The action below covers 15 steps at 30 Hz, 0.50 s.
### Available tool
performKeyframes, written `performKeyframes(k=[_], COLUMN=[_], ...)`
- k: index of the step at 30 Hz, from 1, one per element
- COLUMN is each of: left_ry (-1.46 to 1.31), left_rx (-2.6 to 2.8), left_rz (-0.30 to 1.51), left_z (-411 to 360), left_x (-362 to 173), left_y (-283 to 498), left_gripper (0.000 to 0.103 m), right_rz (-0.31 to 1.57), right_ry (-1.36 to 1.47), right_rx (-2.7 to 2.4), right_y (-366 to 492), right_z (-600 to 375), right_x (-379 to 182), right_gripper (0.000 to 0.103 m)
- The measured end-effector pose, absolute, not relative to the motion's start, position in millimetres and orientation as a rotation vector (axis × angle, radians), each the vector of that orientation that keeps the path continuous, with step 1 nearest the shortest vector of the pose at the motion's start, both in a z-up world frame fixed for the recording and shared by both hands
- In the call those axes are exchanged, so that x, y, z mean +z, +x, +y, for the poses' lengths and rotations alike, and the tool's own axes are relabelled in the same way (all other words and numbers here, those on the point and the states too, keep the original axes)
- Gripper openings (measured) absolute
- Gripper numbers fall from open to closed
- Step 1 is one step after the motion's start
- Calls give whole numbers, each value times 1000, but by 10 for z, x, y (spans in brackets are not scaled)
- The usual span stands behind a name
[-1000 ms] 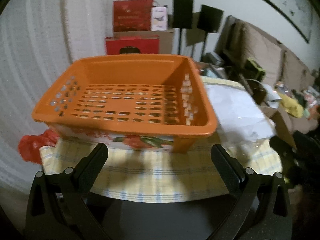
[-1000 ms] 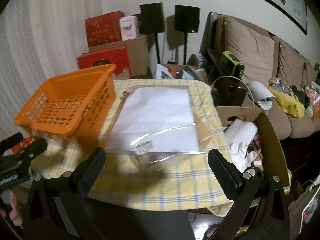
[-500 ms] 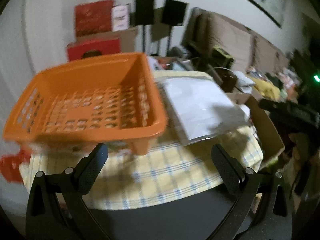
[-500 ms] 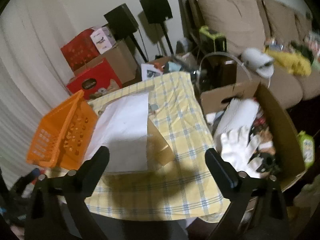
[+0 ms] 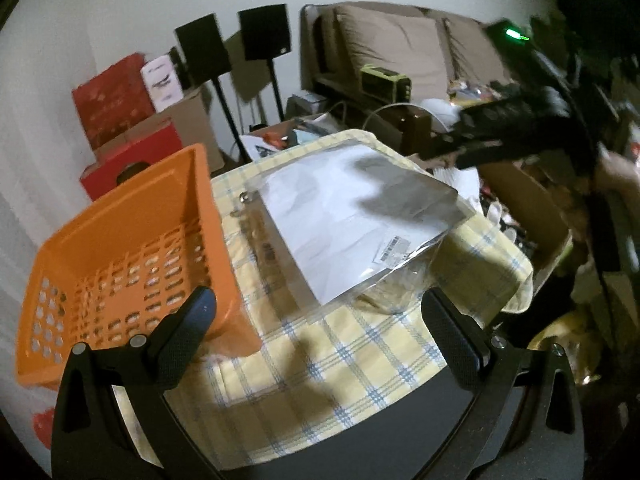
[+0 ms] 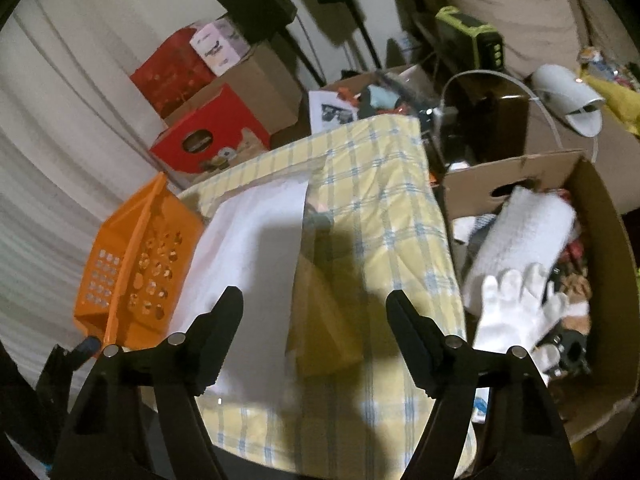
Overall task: Organize objects
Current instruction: 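Move the left tool toward the clear bag on the table, then grasp the clear bag with the black circle sticker sheet with the left gripper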
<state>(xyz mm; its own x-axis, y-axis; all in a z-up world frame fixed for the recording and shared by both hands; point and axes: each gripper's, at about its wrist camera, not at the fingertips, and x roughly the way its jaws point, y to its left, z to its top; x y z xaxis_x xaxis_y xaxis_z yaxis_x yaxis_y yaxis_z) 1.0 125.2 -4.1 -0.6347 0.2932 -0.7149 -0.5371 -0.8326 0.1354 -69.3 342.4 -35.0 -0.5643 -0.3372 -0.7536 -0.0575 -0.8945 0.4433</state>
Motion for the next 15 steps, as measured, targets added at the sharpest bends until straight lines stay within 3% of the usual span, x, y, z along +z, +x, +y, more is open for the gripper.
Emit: performKeyframes(k=[6, 9, 15], left_ry=[-929, -889, -882], left_rx=[2409, 2405, 2373], left_rz=[667, 788, 973], left_z=[1489, 1613, 1723], left_x=[-132, -199, -366], left_y=[10, 11, -80], left_gripper=[99, 99, 89], right_rz=[-723, -734, -709], right_ry=[1400, 1404, 1439], right_rx=[-2426, -2388, -2344], right_y=[-964, -1052, -1104], right_z=[3474, 3482, 3455], right_x=[-517, -561, -601], right_gripper=[72, 65, 65])
